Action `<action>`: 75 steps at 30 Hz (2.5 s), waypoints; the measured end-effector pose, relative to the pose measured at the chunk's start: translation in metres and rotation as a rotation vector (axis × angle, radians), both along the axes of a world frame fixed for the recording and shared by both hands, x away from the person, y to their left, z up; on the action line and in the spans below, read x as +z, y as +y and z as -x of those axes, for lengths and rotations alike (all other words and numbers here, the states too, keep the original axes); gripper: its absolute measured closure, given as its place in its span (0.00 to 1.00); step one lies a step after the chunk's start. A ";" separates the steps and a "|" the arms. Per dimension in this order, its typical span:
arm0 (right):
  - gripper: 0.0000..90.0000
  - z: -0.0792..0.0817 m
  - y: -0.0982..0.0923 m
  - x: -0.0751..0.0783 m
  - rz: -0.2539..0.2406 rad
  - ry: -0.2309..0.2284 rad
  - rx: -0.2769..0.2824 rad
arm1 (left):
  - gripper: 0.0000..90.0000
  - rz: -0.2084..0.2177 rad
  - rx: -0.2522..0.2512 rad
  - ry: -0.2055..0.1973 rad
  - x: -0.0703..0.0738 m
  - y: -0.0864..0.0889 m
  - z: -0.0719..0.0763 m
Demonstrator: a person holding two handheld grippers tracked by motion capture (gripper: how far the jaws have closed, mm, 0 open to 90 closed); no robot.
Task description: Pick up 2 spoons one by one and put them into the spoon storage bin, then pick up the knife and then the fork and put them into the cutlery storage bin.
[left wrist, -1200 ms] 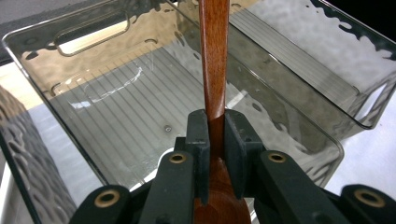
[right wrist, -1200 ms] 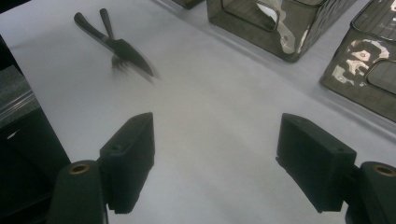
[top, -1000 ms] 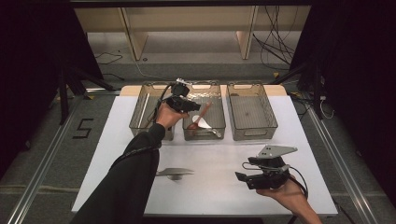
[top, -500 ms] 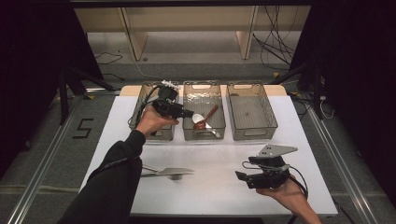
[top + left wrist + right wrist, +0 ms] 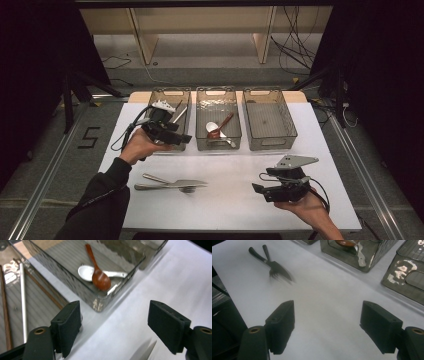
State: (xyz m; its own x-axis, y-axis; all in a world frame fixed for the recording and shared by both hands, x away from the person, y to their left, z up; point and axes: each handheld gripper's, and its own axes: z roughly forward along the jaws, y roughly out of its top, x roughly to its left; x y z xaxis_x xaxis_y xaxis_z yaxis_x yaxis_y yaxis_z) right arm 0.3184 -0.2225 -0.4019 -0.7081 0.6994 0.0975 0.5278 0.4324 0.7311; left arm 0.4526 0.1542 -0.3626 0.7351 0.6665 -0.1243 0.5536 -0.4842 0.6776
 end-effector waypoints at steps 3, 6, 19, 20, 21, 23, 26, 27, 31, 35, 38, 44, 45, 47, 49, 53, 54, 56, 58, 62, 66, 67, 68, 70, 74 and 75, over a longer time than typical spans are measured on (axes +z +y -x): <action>0.32 0.000 0.001 0.000 0.003 -0.002 0.001 | 0.27 -0.018 -0.005 -0.007 -0.002 0.003 0.007; 0.32 0.001 0.001 0.001 0.002 -0.004 0.001 | 0.26 -0.035 -0.018 -0.007 -0.005 0.005 0.013; 0.32 0.001 0.001 0.000 0.004 -0.003 0.004 | 0.23 -0.103 -0.069 0.021 -0.019 0.008 0.028; 0.32 0.001 0.001 0.001 0.004 -0.004 0.004 | 0.22 -0.110 -0.074 0.023 -0.020 0.008 0.030; 0.32 0.001 0.001 0.001 0.003 -0.004 0.004 | 0.22 -0.115 -0.074 0.023 -0.021 0.009 0.031; 0.32 0.001 0.001 0.000 0.003 -0.001 0.003 | 0.22 -0.119 -0.077 0.028 -0.023 0.010 0.033; 0.32 0.001 0.001 0.000 0.004 -0.004 0.004 | 0.22 -0.128 -0.080 0.027 -0.026 0.011 0.036; 0.32 0.001 0.001 0.001 0.004 -0.004 0.003 | 0.22 -0.135 -0.088 0.028 -0.027 0.012 0.036; 0.32 0.001 0.001 0.000 0.002 -0.003 0.001 | 0.21 -0.149 -0.094 0.031 -0.029 0.013 0.040; 0.32 0.001 0.001 0.000 0.002 -0.003 0.001 | 0.21 -0.168 -0.104 0.034 -0.033 0.013 0.044; 0.32 0.000 0.000 0.000 -0.001 -0.003 0.001 | 0.21 -0.188 -0.105 0.040 -0.038 0.014 0.046; 0.32 -0.001 0.000 0.000 -0.006 -0.008 -0.001 | 0.20 -0.221 -0.107 0.050 -0.045 0.017 0.049; 0.32 -0.001 0.000 0.000 -0.007 -0.009 -0.001 | 0.20 -0.229 -0.108 0.053 -0.046 0.018 0.048; 0.32 -0.001 0.000 0.000 -0.007 -0.011 -0.002 | 0.20 -0.237 -0.107 0.060 -0.049 0.019 0.049; 0.32 -0.001 0.000 0.000 -0.009 -0.010 -0.004 | 0.20 -0.253 -0.114 0.064 -0.052 0.020 0.050; 0.32 -0.002 0.000 -0.001 -0.008 -0.008 -0.004 | 0.20 -0.288 -0.123 0.071 -0.056 0.020 0.051; 0.31 -0.001 0.000 -0.001 -0.009 -0.007 -0.004 | 0.20 -0.295 -0.124 0.074 -0.057 0.019 0.051; 0.32 -0.001 -0.001 -0.001 -0.010 -0.006 -0.005 | 0.20 -0.313 -0.132 0.074 -0.059 0.019 0.051; 0.32 -0.001 -0.001 -0.001 -0.010 -0.005 -0.006 | 0.20 -0.331 -0.141 0.080 -0.060 0.019 0.052; 0.31 -0.001 -0.001 -0.001 -0.008 -0.004 -0.004 | 0.21 -0.357 -0.147 0.085 -0.063 0.018 0.053; 0.32 -0.001 -0.001 -0.001 -0.007 -0.004 -0.006 | 0.21 -0.379 -0.153 0.086 -0.066 0.017 0.055; 0.32 0.000 -0.001 -0.001 -0.007 -0.005 -0.006 | 0.21 -0.387 -0.160 0.091 -0.067 0.017 0.056; 0.31 0.000 -0.001 -0.001 -0.007 -0.006 -0.007 | 0.22 -0.400 -0.172 0.093 -0.067 0.017 0.056; 0.32 0.000 -0.001 -0.001 -0.006 -0.004 -0.007 | 0.22 -0.411 -0.173 0.098 -0.070 0.017 0.057; 0.31 0.002 -0.001 -0.001 -0.004 -0.006 -0.006 | 0.24 -0.427 -0.184 0.109 -0.073 0.016 0.060; 0.31 0.002 -0.001 0.000 -0.004 -0.006 -0.006 | 0.24 -0.432 -0.183 0.109 -0.074 0.015 0.061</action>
State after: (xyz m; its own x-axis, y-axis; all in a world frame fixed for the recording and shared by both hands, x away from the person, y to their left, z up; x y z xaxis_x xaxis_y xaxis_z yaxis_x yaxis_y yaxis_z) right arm 0.3160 -0.2237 -0.4022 -0.7043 0.7034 0.0960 0.5258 0.4260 0.7362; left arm 0.3918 0.1693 -0.4361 0.8432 0.5350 0.0527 0.4896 -0.8049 0.3354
